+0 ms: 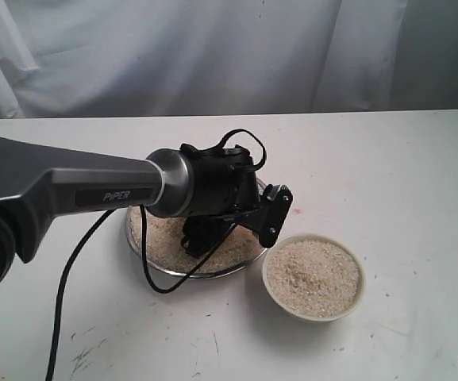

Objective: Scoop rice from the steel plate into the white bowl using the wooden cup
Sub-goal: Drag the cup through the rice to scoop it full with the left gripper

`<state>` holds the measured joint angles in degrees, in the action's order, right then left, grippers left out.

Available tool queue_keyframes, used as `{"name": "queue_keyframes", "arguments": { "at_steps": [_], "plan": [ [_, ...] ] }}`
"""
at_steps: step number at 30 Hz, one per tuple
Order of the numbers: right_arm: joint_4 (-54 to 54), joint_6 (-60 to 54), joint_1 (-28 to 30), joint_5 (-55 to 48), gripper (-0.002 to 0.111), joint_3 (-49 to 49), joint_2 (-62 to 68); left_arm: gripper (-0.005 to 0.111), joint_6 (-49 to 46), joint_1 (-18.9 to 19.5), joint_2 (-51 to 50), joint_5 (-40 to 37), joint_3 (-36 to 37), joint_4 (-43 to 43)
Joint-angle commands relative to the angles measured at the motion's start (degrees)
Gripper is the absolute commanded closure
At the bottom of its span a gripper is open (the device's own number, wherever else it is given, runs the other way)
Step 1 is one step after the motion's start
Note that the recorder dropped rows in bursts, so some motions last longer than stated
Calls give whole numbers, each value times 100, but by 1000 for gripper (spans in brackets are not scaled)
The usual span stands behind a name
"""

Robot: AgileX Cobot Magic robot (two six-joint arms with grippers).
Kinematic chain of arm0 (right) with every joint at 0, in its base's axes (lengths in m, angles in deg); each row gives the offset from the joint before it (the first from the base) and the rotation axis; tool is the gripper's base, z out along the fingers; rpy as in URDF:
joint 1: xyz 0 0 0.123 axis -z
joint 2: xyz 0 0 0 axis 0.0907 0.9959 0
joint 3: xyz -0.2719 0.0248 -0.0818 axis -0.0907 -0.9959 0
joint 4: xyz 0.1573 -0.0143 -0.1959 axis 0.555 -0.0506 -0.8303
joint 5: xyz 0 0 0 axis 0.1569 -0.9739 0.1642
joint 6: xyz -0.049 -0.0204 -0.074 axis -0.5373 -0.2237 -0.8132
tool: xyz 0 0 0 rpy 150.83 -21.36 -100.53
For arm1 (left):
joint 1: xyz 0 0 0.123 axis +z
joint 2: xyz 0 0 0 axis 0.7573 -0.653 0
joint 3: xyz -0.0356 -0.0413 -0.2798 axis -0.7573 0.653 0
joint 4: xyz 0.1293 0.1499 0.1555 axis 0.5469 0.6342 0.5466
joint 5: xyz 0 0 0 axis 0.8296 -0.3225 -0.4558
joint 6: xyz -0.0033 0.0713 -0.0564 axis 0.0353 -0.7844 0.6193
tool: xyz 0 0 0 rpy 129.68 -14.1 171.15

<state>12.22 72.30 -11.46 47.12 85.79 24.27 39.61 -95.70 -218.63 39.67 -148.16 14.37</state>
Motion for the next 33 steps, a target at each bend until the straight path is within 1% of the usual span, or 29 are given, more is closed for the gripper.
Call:
{"name": "queue_keyframes", "arguments": {
  "at_steps": [1, 4, 8, 12, 33],
  "plan": [
    [16, -1, -4, 32, 108, -20, 19, 107, 255, 152, -27, 329, -12, -530],
    [16, -1, -4, 32, 108, -20, 19, 107, 268, 265, -27, 375, -12, -653],
    [16, -1, -4, 32, 108, -20, 19, 107, 294, 317, -27, 538, -12, -821],
    [16, -1, -4, 32, 108, -20, 19, 107, 294, 320, -27, 664, -12, -913],
    [16, -1, -4, 32, 108, -20, 19, 107, 443, 320, 320, 768, -12, -1013]
  ]
}}
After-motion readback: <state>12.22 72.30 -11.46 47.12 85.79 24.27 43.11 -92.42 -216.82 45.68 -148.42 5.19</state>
